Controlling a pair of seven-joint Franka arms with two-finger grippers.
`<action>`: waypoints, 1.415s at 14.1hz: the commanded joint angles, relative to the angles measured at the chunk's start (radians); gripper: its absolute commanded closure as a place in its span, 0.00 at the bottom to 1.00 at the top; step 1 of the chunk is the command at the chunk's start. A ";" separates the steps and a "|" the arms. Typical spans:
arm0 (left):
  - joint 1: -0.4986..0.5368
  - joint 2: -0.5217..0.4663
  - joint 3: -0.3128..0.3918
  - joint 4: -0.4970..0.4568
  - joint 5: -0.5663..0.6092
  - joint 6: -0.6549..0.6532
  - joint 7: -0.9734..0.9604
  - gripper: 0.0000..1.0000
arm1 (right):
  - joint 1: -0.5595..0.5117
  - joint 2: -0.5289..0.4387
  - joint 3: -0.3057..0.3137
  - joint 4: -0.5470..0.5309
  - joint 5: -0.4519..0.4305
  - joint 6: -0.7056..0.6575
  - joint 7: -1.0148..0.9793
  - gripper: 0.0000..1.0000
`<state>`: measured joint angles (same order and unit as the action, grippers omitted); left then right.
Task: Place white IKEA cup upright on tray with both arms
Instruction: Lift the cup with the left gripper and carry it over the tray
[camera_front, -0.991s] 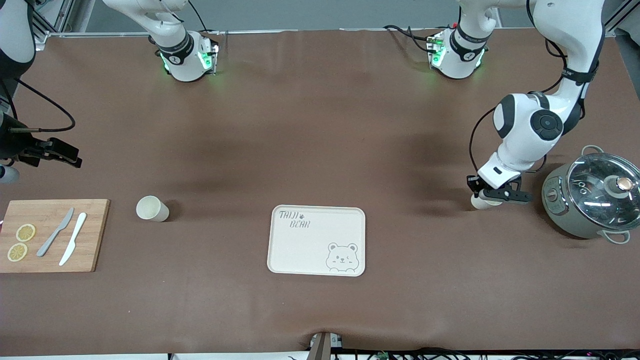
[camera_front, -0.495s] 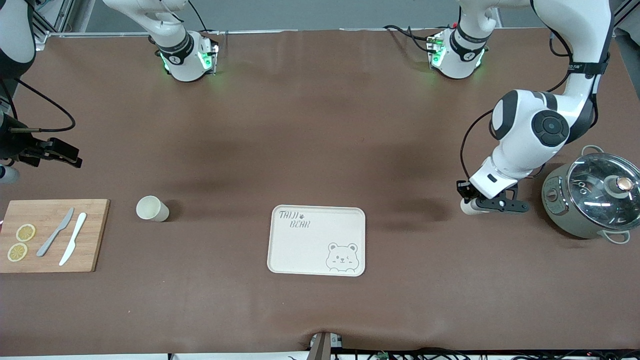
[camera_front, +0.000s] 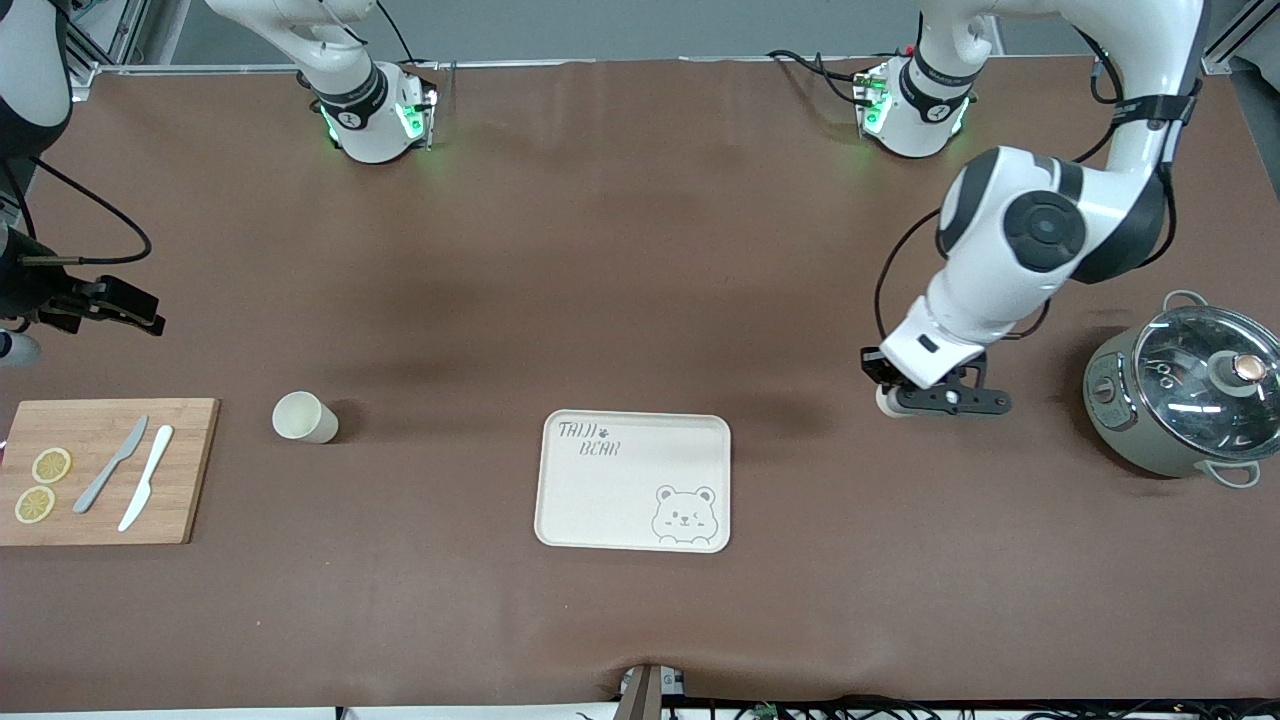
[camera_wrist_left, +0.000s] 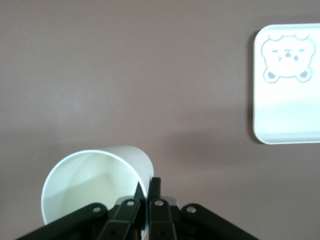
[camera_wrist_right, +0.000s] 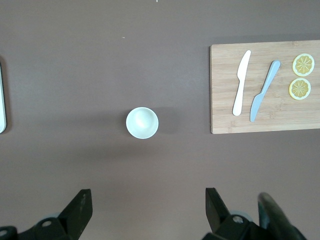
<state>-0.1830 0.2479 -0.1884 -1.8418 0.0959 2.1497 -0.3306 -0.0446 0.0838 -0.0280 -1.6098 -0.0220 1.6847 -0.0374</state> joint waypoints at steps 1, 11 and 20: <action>-0.067 0.106 -0.002 0.180 0.096 -0.146 -0.105 1.00 | -0.003 -0.009 0.005 -0.009 -0.001 0.004 0.014 0.00; -0.294 0.413 0.114 0.607 0.137 -0.350 -0.245 1.00 | -0.008 -0.009 0.005 -0.018 -0.001 0.003 0.007 0.00; -0.424 0.566 0.201 0.730 0.125 -0.222 -0.374 1.00 | -0.006 -0.009 0.005 -0.018 -0.001 0.007 0.005 0.00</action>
<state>-0.5947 0.7726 -0.0002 -1.1720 0.2061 1.9159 -0.6807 -0.0447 0.0840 -0.0282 -1.6182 -0.0220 1.6847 -0.0373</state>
